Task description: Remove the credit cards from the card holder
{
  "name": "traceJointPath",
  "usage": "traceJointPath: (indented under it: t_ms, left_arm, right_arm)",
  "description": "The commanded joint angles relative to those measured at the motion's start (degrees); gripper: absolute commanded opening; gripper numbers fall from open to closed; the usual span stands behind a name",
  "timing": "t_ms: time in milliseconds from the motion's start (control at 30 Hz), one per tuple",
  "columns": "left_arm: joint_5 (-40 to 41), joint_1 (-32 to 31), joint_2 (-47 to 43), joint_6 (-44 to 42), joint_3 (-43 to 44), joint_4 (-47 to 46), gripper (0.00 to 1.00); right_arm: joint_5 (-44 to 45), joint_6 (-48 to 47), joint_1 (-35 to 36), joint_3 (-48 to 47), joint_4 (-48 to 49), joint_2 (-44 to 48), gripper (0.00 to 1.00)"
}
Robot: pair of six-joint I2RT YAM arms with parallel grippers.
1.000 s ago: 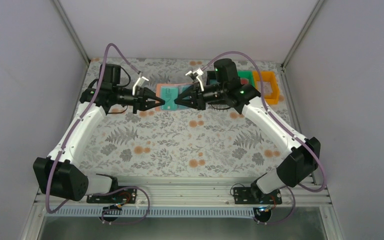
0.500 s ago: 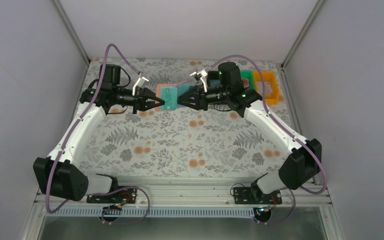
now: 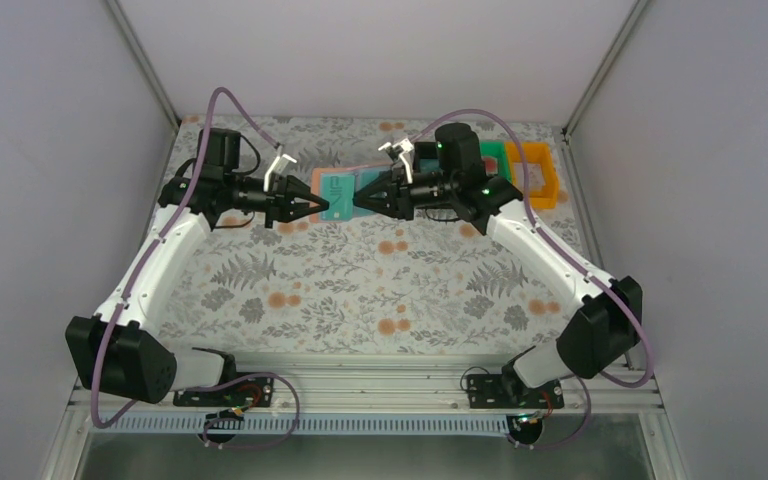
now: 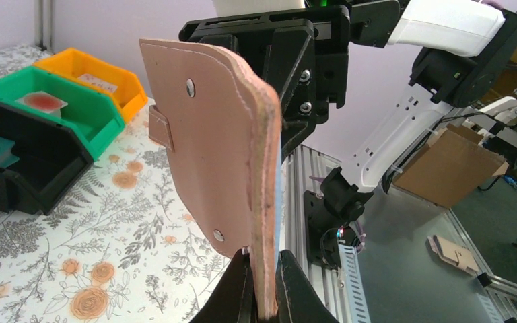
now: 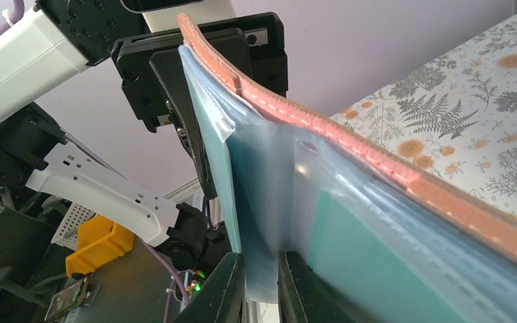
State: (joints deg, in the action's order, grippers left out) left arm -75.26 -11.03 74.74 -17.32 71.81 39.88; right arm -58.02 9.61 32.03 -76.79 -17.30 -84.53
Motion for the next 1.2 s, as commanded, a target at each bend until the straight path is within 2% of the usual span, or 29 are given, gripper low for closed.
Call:
traceJointPath:
  t_ms: [0, 267, 467, 633, 733, 833, 933, 1033, 1167]
  left_arm:
    - [-4.34, -0.38, -1.46, -1.08, -0.28, -1.08, 0.03]
    - [-4.98, -0.45, -1.65, -1.05, -0.87, -1.34, 0.02]
    - [-5.11, -0.4, -1.72, -1.25, -1.32, -1.39, 0.02]
    - [-5.25, -0.41, -1.85, -1.45, -1.3, -1.2, 0.02]
    - [-4.98, -0.44, -1.71, -1.71, -1.19, -0.95, 0.03]
    - [-4.06, -0.43, -1.85, -1.9, -1.23, -0.62, 0.15]
    - [-4.01, -0.4, -1.88, -2.19, -1.53, -0.45, 0.19]
    - [-4.08, -0.44, -1.84, -2.28, -1.67, -0.44, 0.17]
    - [-4.12, -0.45, -1.79, -2.19, -1.46, -0.34, 0.06]
  right_arm:
    - [2.02, -0.25, 0.95, -1.92, 1.32, -1.26, 0.18]
    - [3.5, 0.74, 3.17, -2.67, 3.04, -2.85, 0.17]
    - [0.57, 1.06, 4.35, -3.24, 5.76, -3.12, 0.17]
    - [-0.25, -0.1, 4.63, -2.31, 6.08, -2.03, 0.05]
    - [-0.83, -1.23, 4.5, -1.96, 4.79, -1.15, 0.04]
    - [1.24, -4.92, 3.76, -2.27, 0.33, -0.11, 0.04]
    - [2.93, -7.85, 3.15, -3.22, -4.63, 0.38, 0.04]
    - [3.58, -9.56, 2.98, -3.84, -7.47, 1.01, 0.04]
    - [4.93, -10.67, 2.72, -4.57, -9.59, 1.53, 0.04]
